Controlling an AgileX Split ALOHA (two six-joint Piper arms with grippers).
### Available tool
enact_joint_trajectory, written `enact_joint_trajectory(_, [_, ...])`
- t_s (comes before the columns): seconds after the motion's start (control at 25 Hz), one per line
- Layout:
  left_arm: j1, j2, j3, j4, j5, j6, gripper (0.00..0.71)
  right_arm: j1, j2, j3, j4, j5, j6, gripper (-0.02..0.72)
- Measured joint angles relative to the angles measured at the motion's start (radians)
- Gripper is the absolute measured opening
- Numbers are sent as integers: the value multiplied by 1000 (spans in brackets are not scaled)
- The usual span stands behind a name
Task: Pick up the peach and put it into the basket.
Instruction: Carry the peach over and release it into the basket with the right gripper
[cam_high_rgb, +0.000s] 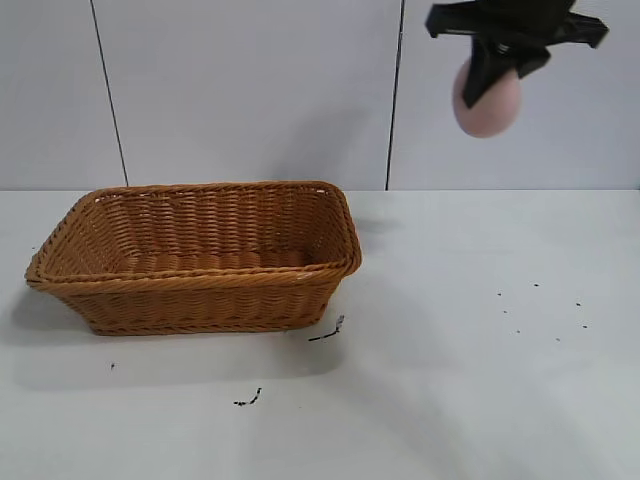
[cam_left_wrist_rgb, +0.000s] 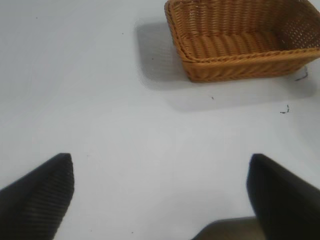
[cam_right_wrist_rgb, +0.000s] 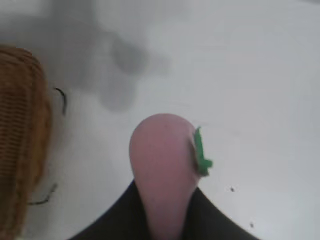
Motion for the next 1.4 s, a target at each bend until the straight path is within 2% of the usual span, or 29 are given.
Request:
enact_joint_trajectory(0.12, [0, 0, 0, 0, 0, 0, 692, 80, 53, -48, 2, -8, 0, 34])
enact_joint_trajectory(0.36, [0, 0, 0, 0, 0, 0, 692, 195, 170, -58, 8, -102, 0, 34])
enact_joint_trajectory(0.6, [0, 0, 0, 0, 0, 0, 692, 226, 289, -58, 8, -176, 0, 34])
enact_joint_trajectory(0.76, [0, 0, 0, 0, 0, 0, 692, 226, 308, -58, 8, -182, -18, 64])
enact_joint_trajectory(0.8, [0, 0, 0, 0, 0, 0, 692, 226, 308, -58, 8, -182, -25, 102])
enact_joint_trajectory(0.88, [0, 0, 0, 0, 0, 0, 692, 226, 301, -58, 8, -180, -34, 235])
enact_joint_trajectory(0.96, [0, 0, 0, 0, 0, 0, 692, 226, 293, -58, 6, -175, -36, 469])
enact_joint_trajectory(1.0, [0, 0, 0, 0, 0, 0, 692, 226, 288, -58, 6, -175, -39, 561])
enact_joint_trajectory(1.04, [0, 0, 0, 0, 0, 0, 692, 226, 282, -58, 5, -175, -41, 608])
enact_joint_trajectory(1.16, [0, 0, 0, 0, 0, 0, 692, 226, 259, -58, 4, -174, -43, 674])
enact_joint_trajectory(1.4, [0, 0, 0, 0, 0, 0, 692, 190, 190, -60, -4, -150, -27, 689])
